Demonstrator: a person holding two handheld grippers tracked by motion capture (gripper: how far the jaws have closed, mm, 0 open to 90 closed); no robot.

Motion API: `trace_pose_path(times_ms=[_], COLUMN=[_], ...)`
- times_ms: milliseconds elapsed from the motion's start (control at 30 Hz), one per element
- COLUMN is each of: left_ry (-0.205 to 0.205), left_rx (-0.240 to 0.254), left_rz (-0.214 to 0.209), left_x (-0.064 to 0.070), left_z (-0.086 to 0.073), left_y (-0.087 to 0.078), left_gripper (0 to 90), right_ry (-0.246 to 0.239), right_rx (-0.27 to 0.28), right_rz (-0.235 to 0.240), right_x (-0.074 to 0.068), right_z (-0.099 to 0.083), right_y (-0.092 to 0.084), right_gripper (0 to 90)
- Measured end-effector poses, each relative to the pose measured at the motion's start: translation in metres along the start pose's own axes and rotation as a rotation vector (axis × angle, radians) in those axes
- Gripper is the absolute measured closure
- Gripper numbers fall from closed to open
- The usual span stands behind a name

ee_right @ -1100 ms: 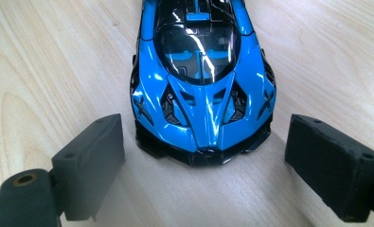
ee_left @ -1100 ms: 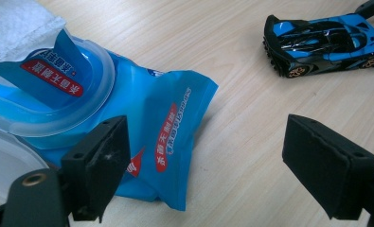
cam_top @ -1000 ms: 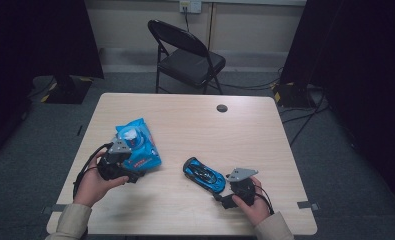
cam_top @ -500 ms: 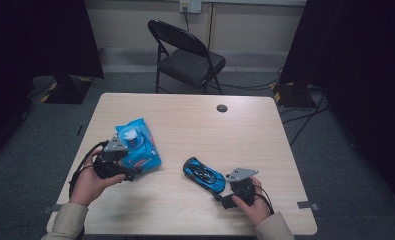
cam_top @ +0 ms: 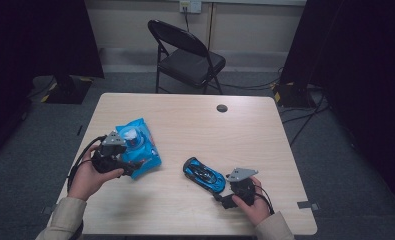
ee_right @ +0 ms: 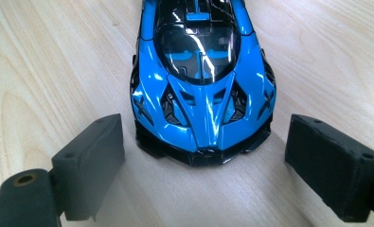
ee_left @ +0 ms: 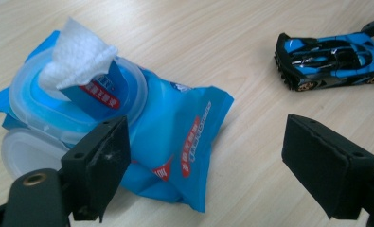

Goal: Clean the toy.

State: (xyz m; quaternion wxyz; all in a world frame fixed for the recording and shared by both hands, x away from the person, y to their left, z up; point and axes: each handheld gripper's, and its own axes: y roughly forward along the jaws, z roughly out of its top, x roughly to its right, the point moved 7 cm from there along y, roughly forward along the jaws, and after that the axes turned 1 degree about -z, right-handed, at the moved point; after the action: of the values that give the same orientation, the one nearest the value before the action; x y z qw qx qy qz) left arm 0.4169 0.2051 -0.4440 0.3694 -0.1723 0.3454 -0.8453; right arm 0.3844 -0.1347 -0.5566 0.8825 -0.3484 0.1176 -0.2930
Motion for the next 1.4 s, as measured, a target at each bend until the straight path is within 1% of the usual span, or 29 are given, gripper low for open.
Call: trace_pose_path(times_ms=[100,167,200,233,367,400,467,500,633,667,700,733,767,833,900,933,967,1000,1033,1067,1100,1167,1200,1267,1300,1333,1367,1400], left_ry=[0.003,-0.001,-0.010,-0.013,-0.009,0.001,-0.008,-0.002,-0.031,-0.035,-0.034,-0.045,-0.059,-0.071,-0.095,-0.097,-0.096,-0.098,-0.107,-0.107,-0.119,-0.116,-0.114,-0.122,-0.122,-0.122,-0.129,-0.125], left_rx=[-0.006,0.004,0.010,0.006,-0.003,-0.006,-0.003,0.000,0.006,0.010,0.012,0.014,0.013,0.012,0.011,0.008,0.010,0.009,0.011,0.010,0.013,0.012,0.016,0.031,0.041,0.041,0.040,0.040], left_rz=[0.000,-0.001,-0.003,-0.004,-0.007,-0.002,-0.004,0.003,0.006,0.010,0.023,0.027,0.025,0.023,0.027,0.024,0.019,0.021,0.020,0.022,0.023,0.026,0.030,0.031,0.033,0.033,0.037,0.030], left_x=[-0.003,-0.006,-0.007,-0.009,-0.013,-0.015,-0.018,-0.022,-0.031,-0.033,-0.038,-0.040,-0.043,-0.047,-0.050,-0.052,-0.053,-0.054,-0.056,-0.057,-0.058,-0.060,-0.061,-0.062,-0.064,-0.064,-0.065,-0.065], left_z=[0.003,0.006,0.008,0.009,0.012,0.013,0.015,0.017,0.018,0.019,0.019,0.019,0.020,0.020,0.020,0.021,0.021,0.022,0.023,0.024,0.027,0.029,0.031,0.034,0.036,0.036,0.036,0.035], left_y=[0.000,-0.001,-0.001,-0.002,-0.001,-0.002,-0.002,-0.002,-0.001,0.000,0.000,0.001,0.003,0.005,0.009,0.010,0.012,0.013,0.015,0.016,0.019,0.020,0.022,0.025,0.028,0.028,0.031,0.033], left_gripper=[16.1,16.1,16.0,16.0,16.0,16.1,15.9,16.1,16.0,16.0,16.6,17.1,16.9,17.0,17.2,17.2,18.2,21.1,22.1,21.5,21.6,21.8,23.4,24.0,29.4,32.1,32.1,37.3], right_ry=[0.000,0.000,0.000,0.000,0.000,0.000,0.000,0.000,0.000,0.000,0.000,0.000,0.000,0.000,0.000,0.000,0.000,0.000,0.000,0.000,0.000,0.000,0.000,0.000,-0.001,-0.001,-0.001,0.000], right_rx=[0.000,0.000,0.000,0.000,0.000,0.000,0.000,0.000,0.000,0.000,0.000,0.000,0.000,0.000,0.000,0.000,0.000,0.000,0.000,0.000,0.000,0.000,0.000,0.000,0.000,0.000,0.000,0.000], right_rz=[0.000,0.000,0.000,0.000,0.000,0.000,0.000,0.000,0.000,0.000,0.000,0.000,0.000,0.000,0.000,0.000,0.000,0.000,0.000,0.000,0.000,0.000,0.000,0.000,0.000,0.000,0.000,0.000], right_x=[0.000,0.000,0.000,0.000,0.000,0.000,0.000,0.000,0.000,0.000,0.000,0.000,0.000,0.000,0.000,0.000,0.000,0.000,0.000,0.000,0.000,0.000,0.000,0.000,0.000,0.000,0.000,0.000], right_z=[0.000,0.000,0.000,0.000,0.000,0.000,0.000,0.000,0.000,0.000,0.000,0.000,0.000,0.000,0.000,0.000,0.000,0.000,0.000,0.000,0.000,0.000,0.000,0.000,0.000,0.000,0.000,0.000], right_y=[0.000,0.000,0.000,0.000,0.000,0.000,0.000,0.000,0.000,0.000,0.000,0.000,0.000,0.000,0.000,0.000,0.000,0.000,0.000,0.000,0.000,0.000,0.000,0.000,0.000,0.000,0.000,0.000], right_gripper=[12.5,12.5,12.5,12.5,12.5,12.5,12.5,12.5,12.5,12.5,12.5,12.5,12.5,12.5,12.5,12.5,12.5,12.5,12.5,12.5,12.5,12.5,12.5,12.5,12.5,12.5,12.5,12.5])
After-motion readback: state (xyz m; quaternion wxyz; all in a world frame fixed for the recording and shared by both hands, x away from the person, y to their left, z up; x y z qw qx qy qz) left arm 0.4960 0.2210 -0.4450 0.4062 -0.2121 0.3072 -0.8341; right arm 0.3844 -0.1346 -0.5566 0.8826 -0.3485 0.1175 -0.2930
